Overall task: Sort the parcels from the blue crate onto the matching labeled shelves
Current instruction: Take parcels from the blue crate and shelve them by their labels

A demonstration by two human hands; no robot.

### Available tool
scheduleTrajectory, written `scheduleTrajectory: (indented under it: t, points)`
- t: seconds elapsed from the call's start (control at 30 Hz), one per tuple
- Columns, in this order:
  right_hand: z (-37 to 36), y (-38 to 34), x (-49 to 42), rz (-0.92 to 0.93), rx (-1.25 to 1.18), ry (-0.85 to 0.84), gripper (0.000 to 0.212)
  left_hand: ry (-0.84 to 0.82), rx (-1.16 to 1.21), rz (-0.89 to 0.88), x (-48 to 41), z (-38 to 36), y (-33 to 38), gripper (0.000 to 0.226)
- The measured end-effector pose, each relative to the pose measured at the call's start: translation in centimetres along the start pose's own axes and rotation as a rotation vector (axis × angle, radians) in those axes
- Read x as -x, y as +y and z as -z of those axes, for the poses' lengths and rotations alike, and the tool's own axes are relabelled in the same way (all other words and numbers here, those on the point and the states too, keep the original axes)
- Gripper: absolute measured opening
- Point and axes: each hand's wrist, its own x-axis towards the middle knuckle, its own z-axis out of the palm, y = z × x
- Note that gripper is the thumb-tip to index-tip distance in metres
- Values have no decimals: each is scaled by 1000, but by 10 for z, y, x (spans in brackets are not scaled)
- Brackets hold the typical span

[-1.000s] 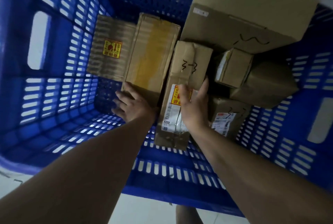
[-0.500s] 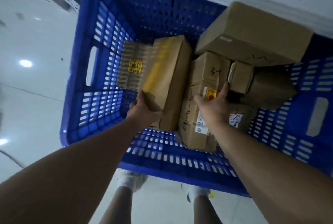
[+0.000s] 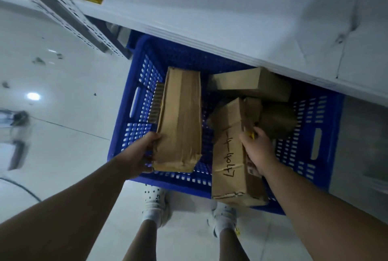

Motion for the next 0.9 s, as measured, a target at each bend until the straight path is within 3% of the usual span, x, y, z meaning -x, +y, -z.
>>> scheduleTrajectory:
  t: [0.1, 0.23, 0.37, 0.43, 0.5, 0.6, 0.7, 0.77, 0.9]
  points:
    - [2, -6, 29, 0, 8, -15, 60, -138, 116, -25, 34, -1, -1, 47]
    - [0, -16, 58, 50, -69, -54, 70, -373, 145, -61, 70, -3, -4, 92]
    - [11, -21, 78, 9, -281, -94, 81, -502, 181, -50, 97, -9, -6, 95]
    - [21, -23, 87, 15, -360, -105, 75, -569, 223, -114, 113, -18, 0, 82]
    - [33, -29, 100, 45, -371, -83, 69, -517, 217, -260, 125, -33, 12, 60]
    - [52, -37, 123, 82, -353, 6, 47, -316, 100, -451, 153, -62, 34, 61]
    - [64, -37, 138, 101, -369, 48, 54, -92, -128, -617, 180, -86, 48, 35]
    - [72, -37, 151, 93, -395, 78, 61, -39, -240, -624, 201, -99, 56, 29]
    - [95, -37, 173, 81, -418, 157, 64, -147, -549, -534, 233, -118, 69, 85]
